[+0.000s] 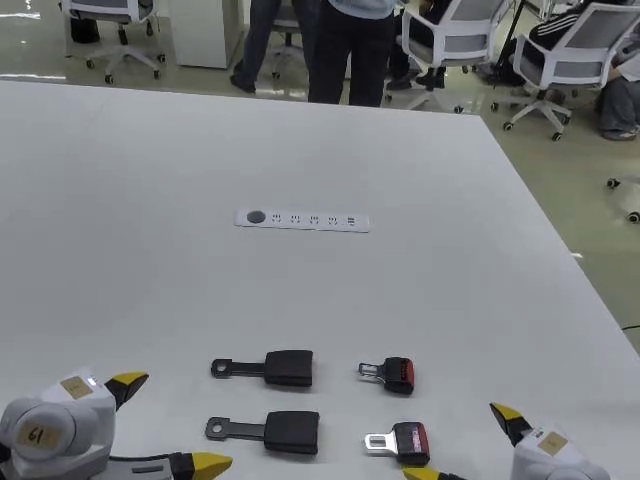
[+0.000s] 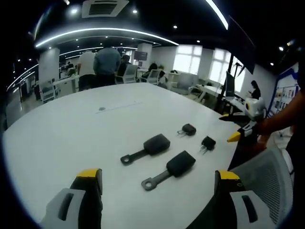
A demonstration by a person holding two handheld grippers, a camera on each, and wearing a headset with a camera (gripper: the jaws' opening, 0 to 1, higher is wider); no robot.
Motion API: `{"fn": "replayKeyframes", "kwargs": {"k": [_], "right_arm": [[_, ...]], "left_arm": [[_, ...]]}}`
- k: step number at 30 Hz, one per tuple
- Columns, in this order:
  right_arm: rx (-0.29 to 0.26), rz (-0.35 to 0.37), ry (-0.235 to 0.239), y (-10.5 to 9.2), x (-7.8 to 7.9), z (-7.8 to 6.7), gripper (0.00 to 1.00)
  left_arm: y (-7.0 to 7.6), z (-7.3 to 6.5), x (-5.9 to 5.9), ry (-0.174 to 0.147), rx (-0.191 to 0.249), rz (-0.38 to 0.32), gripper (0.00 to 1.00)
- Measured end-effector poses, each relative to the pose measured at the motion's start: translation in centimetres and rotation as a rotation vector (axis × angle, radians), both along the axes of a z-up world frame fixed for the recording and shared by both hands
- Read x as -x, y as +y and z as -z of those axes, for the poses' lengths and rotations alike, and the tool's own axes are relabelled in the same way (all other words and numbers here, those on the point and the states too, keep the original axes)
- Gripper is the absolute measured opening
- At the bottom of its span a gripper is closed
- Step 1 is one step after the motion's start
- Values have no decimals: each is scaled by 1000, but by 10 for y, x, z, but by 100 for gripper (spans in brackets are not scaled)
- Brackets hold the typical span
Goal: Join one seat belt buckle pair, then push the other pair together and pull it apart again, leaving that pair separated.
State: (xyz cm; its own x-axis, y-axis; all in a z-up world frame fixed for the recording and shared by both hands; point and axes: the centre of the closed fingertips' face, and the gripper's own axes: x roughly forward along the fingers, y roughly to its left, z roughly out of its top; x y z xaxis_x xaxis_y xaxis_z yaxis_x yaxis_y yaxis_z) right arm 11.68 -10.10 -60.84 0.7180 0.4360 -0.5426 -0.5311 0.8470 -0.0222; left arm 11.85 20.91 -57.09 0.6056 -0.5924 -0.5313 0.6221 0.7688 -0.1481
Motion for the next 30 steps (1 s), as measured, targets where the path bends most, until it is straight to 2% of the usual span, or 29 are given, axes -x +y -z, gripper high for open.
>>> {"fn": "replayKeyframes", "kwargs": {"k": [30], "right_arm": [[-3,-7,7,2,3,2,94]], "left_arm": [[-1,0,4,2,3,-5,100]]}}
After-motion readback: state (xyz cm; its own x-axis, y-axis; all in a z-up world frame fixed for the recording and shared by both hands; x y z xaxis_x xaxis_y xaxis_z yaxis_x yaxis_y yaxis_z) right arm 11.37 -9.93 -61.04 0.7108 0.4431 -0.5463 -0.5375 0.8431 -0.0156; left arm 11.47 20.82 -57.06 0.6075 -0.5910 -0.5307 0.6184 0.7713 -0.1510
